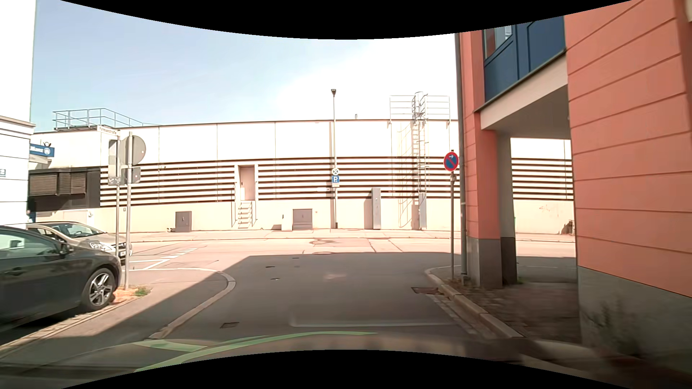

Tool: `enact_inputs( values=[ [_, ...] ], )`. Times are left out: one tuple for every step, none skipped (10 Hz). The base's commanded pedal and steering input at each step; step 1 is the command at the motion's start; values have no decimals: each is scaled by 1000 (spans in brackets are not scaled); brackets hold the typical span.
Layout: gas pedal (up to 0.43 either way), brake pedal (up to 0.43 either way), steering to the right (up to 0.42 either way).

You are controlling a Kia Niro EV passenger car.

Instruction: Follow the waypoints while adhering to traffic rules and regulations

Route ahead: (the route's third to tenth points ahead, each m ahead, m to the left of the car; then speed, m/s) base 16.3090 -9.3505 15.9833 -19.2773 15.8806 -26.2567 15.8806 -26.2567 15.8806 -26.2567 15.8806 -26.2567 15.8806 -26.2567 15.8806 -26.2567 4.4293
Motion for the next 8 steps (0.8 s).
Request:
enact_inputs(
  values=[
    [0, 183, -13],
    [0, 183, -15],
    [0, 189, -15],
    [0, 195, -16],
    [0, 201, -17],
    [0, 201, -17],
    [0, 207, -17],
    [0, 213, -17]
  ],
)
